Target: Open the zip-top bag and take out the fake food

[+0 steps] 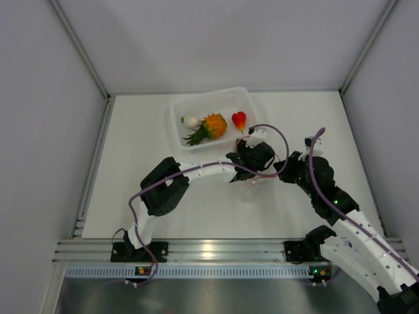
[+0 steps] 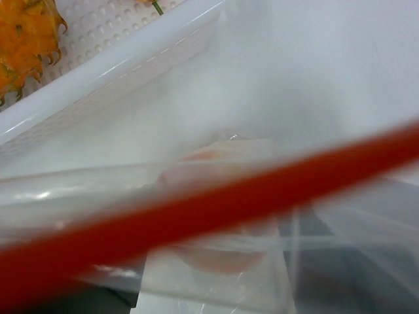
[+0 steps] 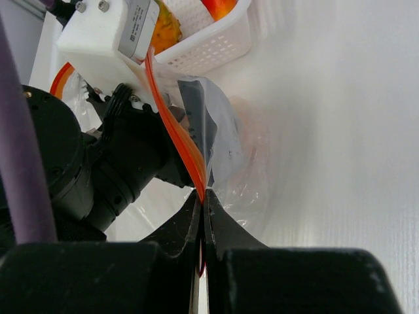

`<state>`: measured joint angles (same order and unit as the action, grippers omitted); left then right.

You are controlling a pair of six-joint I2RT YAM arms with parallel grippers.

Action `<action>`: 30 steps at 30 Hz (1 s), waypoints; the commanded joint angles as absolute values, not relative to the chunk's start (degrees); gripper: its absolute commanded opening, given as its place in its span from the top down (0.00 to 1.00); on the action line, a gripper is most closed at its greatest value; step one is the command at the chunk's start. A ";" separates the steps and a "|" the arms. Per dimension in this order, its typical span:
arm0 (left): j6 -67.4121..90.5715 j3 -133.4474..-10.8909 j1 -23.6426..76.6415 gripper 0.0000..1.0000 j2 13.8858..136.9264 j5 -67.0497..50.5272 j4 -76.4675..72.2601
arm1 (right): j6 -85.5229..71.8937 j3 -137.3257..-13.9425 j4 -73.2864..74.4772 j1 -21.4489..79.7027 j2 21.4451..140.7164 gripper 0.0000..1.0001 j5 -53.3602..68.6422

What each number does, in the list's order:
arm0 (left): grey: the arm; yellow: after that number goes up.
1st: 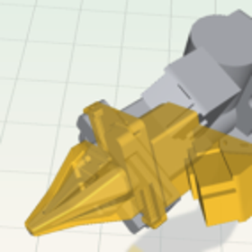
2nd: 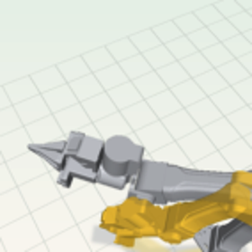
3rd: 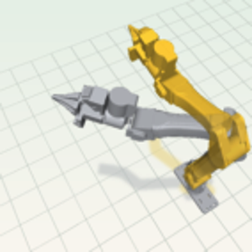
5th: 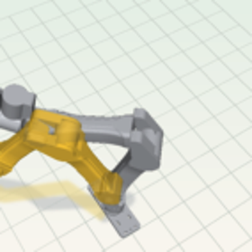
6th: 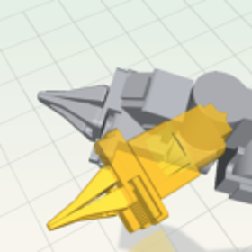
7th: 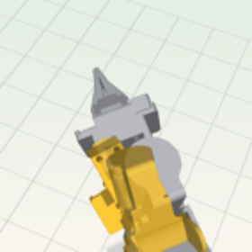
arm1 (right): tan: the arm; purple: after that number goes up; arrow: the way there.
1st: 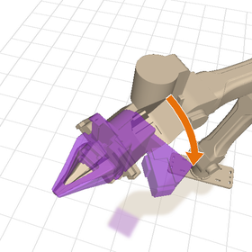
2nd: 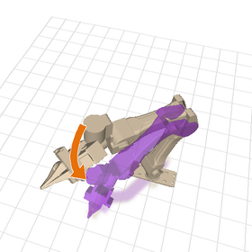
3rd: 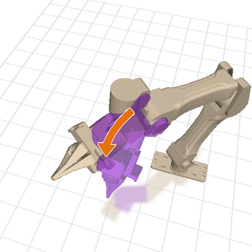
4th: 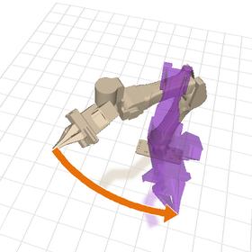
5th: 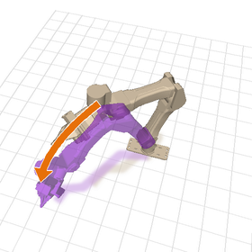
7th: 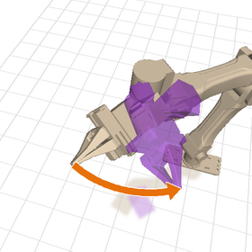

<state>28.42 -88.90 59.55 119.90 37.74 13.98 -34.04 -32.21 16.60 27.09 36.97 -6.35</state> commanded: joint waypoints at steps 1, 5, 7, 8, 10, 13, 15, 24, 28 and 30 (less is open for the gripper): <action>30.23 -87.01 57.83 0.22 123.48 32.96 16.88 | -33.22 -33.05 13.18 26.54 36.91 1.00 -5.54; 29.53 -88.33 57.04 0.15 125.85 30.85 16.96 | -33.22 -33.40 13.18 26.54 37.00 1.00 -5.54; 29.53 -88.68 56.78 0.14 126.30 30.24 16.96 | -33.14 -33.49 13.36 26.54 37.18 1.00 -5.54; 29.62 -88.77 56.69 0.14 126.47 30.15 16.79 | -33.05 -33.57 13.36 26.54 37.26 1.00 -5.54; 29.79 -88.59 56.60 0.19 126.30 30.06 16.87 | -32.96 -33.66 13.27 26.54 37.44 1.00 -5.62; 29.97 -88.42 56.60 0.37 125.86 29.62 16.88 | -33.05 -33.66 12.92 26.54 37.79 1.00 -5.54; 30.32 -87.81 56.60 0.56 124.90 29.01 16.79 | -33.05 -33.66 12.57 26.54 38.32 1.00 -5.54; 30.32 -83.59 56.78 1.00 118.40 20.94 13.28 | -31.73 -36.12 11.25 26.63 40.16 1.00 -7.29; 29.62 -79.72 57.04 1.00 113.83 17.41 7.84 | -29.28 -38.92 10.99 26.63 42.36 1.00 -8.00; 29.10 -77.96 57.13 1.00 112.68 16.62 6.60 | -28.31 -39.90 10.90 26.54 43.93 1.00 -8.17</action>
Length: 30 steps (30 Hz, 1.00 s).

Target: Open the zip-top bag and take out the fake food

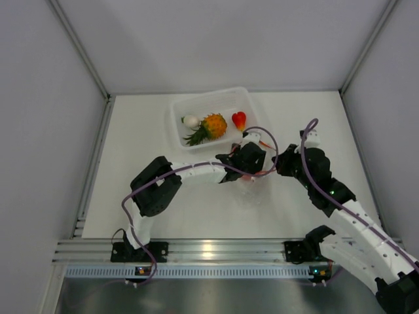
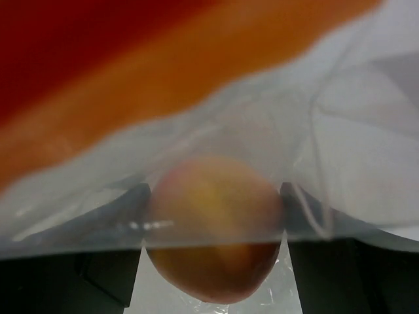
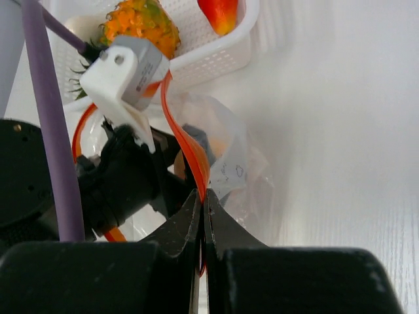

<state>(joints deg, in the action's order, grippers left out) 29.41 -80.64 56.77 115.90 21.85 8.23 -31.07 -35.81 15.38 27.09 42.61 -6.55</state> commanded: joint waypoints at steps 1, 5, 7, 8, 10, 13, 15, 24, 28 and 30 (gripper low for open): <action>28.83 -77.18 57.22 1.00 111.46 16.00 5.29 | -27.43 -40.95 10.90 26.46 44.55 1.00 -8.26; 27.16 -72.88 57.74 1.00 108.99 14.42 1.42 | -25.23 -43.41 11.60 26.54 47.19 1.00 -8.00; 26.28 -71.20 58.09 1.00 107.15 12.93 -1.21 | -23.82 -44.99 12.21 26.54 48.86 1.00 -7.56; 25.93 -70.23 58.18 1.00 106.53 12.31 -3.41 | -23.21 -45.61 12.56 26.54 49.48 1.00 -7.21; 24.61 -67.68 58.45 1.00 104.95 10.82 -5.35 | -21.89 -46.84 13.36 26.46 50.97 1.00 -6.60; 23.99 -64.61 58.62 1.00 102.58 9.84 -9.13 | -20.92 -48.07 15.02 26.37 52.90 1.00 -5.71; 23.99 -63.11 58.54 1.00 101.26 10.10 -11.32 | -20.13 -48.60 16.25 26.45 54.57 1.00 -5.27; 23.73 -60.21 58.54 1.00 95.81 15.10 -13.71 | -17.41 -47.99 18.98 26.54 57.83 1.00 -0.27; 23.82 -60.47 58.62 1.00 95.10 17.48 -13.71 | -16.35 -47.02 19.24 27.77 56.60 1.00 -0.44; 24.26 -60.73 58.62 1.00 94.49 18.01 -13.71 | -15.21 -47.46 20.56 28.65 57.30 1.00 -1.31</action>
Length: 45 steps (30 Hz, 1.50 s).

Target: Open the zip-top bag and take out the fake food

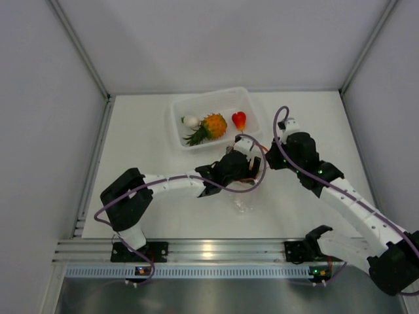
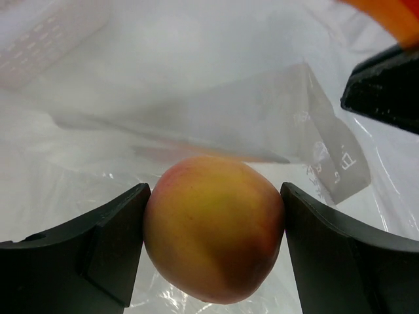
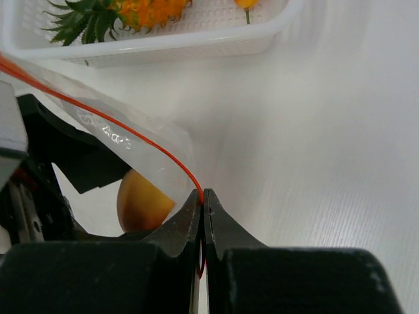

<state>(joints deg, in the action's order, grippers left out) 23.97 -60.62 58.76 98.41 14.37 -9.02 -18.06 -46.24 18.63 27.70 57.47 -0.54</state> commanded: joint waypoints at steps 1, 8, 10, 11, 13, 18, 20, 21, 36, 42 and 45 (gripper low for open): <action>24.34 -60.82 58.62 1.00 94.22 18.54 -13.71 | -15.03 -47.55 20.83 29.00 57.57 1.00 -2.54; 25.93 -63.54 58.62 1.00 92.29 21.36 -11.78 | -13.80 -48.07 22.94 33.83 57.57 1.00 -10.98; 26.37 -65.20 58.62 1.00 91.85 21.53 -9.85 | -13.89 -48.78 23.64 34.71 57.66 1.00 -13.78; 26.80 -65.56 58.62 1.00 91.58 21.27 -9.41 | -13.71 -49.13 23.90 35.67 57.83 1.00 -14.76; 27.24 -65.74 58.54 1.00 90.44 20.83 -9.40 | -13.80 -50.09 24.60 36.65 58.01 1.00 -17.56; 29.18 -66.71 58.54 1.00 87.11 17.76 -8.44 | -14.76 -54.13 28.30 39.99 60.73 1.00 -25.48; 30.05 -67.23 58.54 1.00 86.23 17.23 -7.39 | -15.64 -54.40 28.04 40.17 60.47 1.00 -27.33; 30.23 -67.32 58.54 1.00 85.44 16.62 -7.03 | -15.82 -54.58 27.95 40.25 60.38 1.00 -28.55; 35.33 -59.77 58.54 1.00 77.96 23.29 -10.87 | -17.84 -53.18 24.62 40.25 62.67 1.00 -24.63; 36.56 -53.62 58.45 1.00 74.89 18.39 -21.26 | -20.91 -50.10 20.31 40.25 62.49 1.00 -19.70; 37.09 -51.86 58.45 1.00 74.27 15.74 -25.65 | -21.62 -49.22 18.64 40.17 63.19 1.00 -18.20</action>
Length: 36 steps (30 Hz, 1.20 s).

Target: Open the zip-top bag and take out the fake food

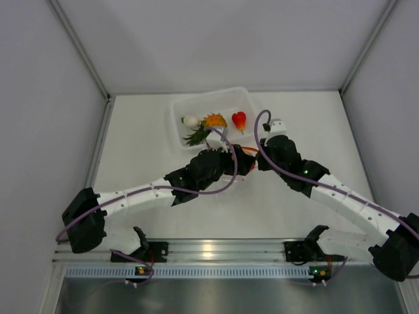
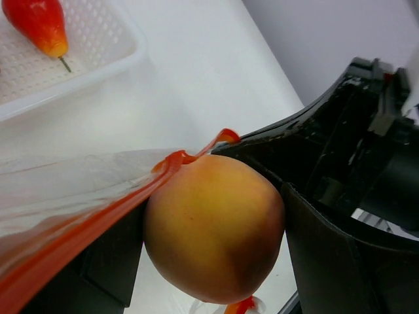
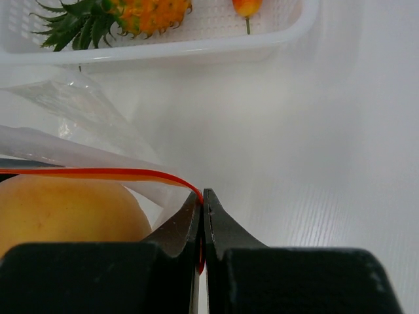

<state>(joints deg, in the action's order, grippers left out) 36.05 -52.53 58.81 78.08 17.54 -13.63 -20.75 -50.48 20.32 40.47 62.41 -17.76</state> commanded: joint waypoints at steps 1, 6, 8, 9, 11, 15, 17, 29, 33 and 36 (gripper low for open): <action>37.61 -51.51 58.45 1.00 74.09 15.56 -27.40 | -22.06 -49.13 18.37 40.08 63.63 1.00 -17.76; 38.41 -48.61 58.45 1.00 72.95 16.08 -32.16 | -23.81 -47.11 14.17 39.90 63.46 1.00 -13.90; 38.76 -48.34 58.45 1.00 73.04 16.08 -33.83 | -25.22 -45.62 12.84 39.55 63.11 1.00 -13.27; 39.46 -48.17 58.45 1.00 72.95 16.00 -34.19 | -25.66 -45.18 11.79 39.46 63.19 1.00 -13.27; 40.16 -47.64 58.45 1.00 72.86 15.39 -36.03 | -26.63 -44.13 10.90 39.38 63.28 1.00 -13.10; 43.14 -47.11 58.36 1.00 72.34 14.94 -37.88 | -27.60 -42.80 9.49 37.53 63.54 1.00 -12.57; 44.03 -46.93 58.45 1.00 71.98 14.85 -38.23 | -27.42 -42.37 9.32 36.13 63.54 1.00 -12.57; 51.59 -44.83 58.36 1.00 70.22 23.28 -38.58 | -27.25 -42.37 9.49 32.78 64.34 1.00 -15.12; 54.48 -45.26 58.45 1.00 69.87 25.31 -38.67 | -27.95 -41.75 9.06 31.82 65.12 1.00 -15.38; 55.54 -45.79 58.45 1.00 70.14 25.49 -38.58 | -28.21 -41.40 8.61 31.29 65.21 1.00 -15.47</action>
